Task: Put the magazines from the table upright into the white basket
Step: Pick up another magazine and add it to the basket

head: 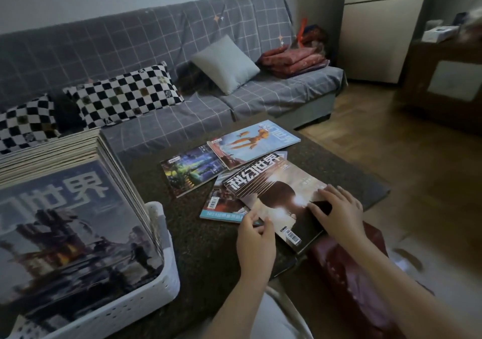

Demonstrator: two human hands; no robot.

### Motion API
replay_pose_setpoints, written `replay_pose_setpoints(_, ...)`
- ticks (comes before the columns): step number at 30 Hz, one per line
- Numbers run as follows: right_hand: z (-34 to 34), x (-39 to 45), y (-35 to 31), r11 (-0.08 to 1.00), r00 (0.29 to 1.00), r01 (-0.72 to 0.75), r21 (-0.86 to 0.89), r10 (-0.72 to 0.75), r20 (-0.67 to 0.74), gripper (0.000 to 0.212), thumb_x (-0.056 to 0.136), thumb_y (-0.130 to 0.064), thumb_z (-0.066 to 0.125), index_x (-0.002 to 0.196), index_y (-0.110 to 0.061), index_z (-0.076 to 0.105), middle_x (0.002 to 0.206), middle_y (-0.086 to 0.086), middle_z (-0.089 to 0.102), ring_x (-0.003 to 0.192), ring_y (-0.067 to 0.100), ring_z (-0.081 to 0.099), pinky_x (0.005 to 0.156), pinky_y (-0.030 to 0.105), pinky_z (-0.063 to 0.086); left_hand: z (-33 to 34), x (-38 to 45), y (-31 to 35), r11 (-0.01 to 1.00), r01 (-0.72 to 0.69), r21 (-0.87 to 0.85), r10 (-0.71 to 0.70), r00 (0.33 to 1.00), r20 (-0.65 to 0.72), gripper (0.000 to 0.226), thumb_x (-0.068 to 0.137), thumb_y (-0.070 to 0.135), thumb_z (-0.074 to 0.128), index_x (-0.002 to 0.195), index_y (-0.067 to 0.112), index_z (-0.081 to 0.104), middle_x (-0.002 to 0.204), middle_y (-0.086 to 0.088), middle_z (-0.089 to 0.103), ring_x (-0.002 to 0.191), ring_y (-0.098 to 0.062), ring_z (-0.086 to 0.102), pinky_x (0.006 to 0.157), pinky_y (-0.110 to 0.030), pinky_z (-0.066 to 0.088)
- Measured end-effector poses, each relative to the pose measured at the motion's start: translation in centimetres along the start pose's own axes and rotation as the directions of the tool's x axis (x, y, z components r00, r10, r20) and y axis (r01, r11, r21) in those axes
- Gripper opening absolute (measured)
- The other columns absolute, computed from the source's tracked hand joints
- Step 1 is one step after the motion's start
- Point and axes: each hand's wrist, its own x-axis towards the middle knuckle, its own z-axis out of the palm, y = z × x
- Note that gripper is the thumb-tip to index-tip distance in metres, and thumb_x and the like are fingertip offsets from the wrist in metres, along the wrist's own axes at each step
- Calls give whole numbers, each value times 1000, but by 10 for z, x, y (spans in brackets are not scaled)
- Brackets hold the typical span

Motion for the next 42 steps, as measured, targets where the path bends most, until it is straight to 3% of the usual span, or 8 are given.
replay_pose_setpoints(5, 3, 12, 7, 995, 999, -45, -85, 45, -10, 70, 76, -67, 55, 132, -25, 50, 140, 4, 47, 128, 31, 31, 103, 45, 25, 4, 6, 2, 998, 34, -55, -34, 999, -3, 38, 93, 26, 59, 129, 22, 50, 104, 19, 53, 96, -10, 64, 76, -22, 55)
replay_pose_setpoints(9, -5, 7, 2, 990, 997, -80, -112, 82, 10, 74, 72, -67, 60, 131, -21, 53, 127, 7, 53, 120, 32, 38, 99, 43, 31, 2, 8, 0, 990, 79, -119, -80, 997, -3, 49, 89, 26, 66, 134, 16, 49, 120, 1, 62, 103, -15, 63, 91, -37, 54)
replay_pose_setpoints(16, -14, -42, -6, 989, 992, -128, -71, 127, -28, 53, 76, -58, 63, 115, -23, 63, 110, 6, 58, 105, 26, 51, 89, 38, 40, -11, 2, -6, 984, 136, -119, -127, 989, 73, 30, 90, 16, 63, 118, 15, 53, 103, 2, 65, 87, -9, 63, 66, -23, 51)
replay_pose_setpoints(18, -17, -54, -5, 982, 984, -175, 72, 172, 42, 50, 77, -53, 66, 114, -20, 62, 111, 4, 59, 100, 20, 54, 85, 36, 46, -20, -5, -9, 990, 97, -101, -91, 994, 68, 30, 92, 14, 61, 120, 16, 52, 101, 3, 64, 88, -9, 62, 64, -21, 48)
replay_pose_setpoints(22, -22, -80, -9, 792, 942, -333, 512, 253, 222, 49, 79, -38, 71, 119, -14, 58, 104, 1, 63, 83, 8, 58, 60, 22, 44, -40, -24, -7, 997, -30, -65, 31, 1000, 4, 24, 91, 12, 61, 114, 18, 55, 110, -6, 65, 95, -19, 62, 80, -30, 49)
replay_pose_setpoints(26, -33, -103, -23, 611, 945, -323, 722, 242, 218, 33, 82, -33, 69, 112, -20, 64, 99, -6, 67, 84, 6, 60, 61, 20, 45, -66, -41, -2, 989, -102, -112, 102, 995, -1, 24, 91, 13, 61, 113, 21, 55, 108, -2, 66, 94, -15, 64, 79, -29, 50)
replay_pose_setpoints(35, -91, -118, -107, 373, 978, -200, 906, 13, 210, 27, 87, -26, 62, 114, -22, 58, 108, -3, 64, 99, 18, 60, 83, 36, 51, -152, -77, 39, 928, -361, -91, 350, 929, -123, 22, 95, 25, 56, 115, 29, 48, 106, 8, 62, 94, -9, 60, 73, -23, 45)
replay_pose_setpoints(42, -87, -128, -178, 259, 947, -158, 953, -234, 221, 22, 87, -18, 62, 108, -24, 60, 100, -1, 72, 91, 18, 69, 68, 29, 54, -231, -89, 33, 904, -421, -77, 393, 887, -242, 24, 94, 26, 56, 115, 34, 48, 103, 15, 62, 93, -3, 60, 68, -19, 44)
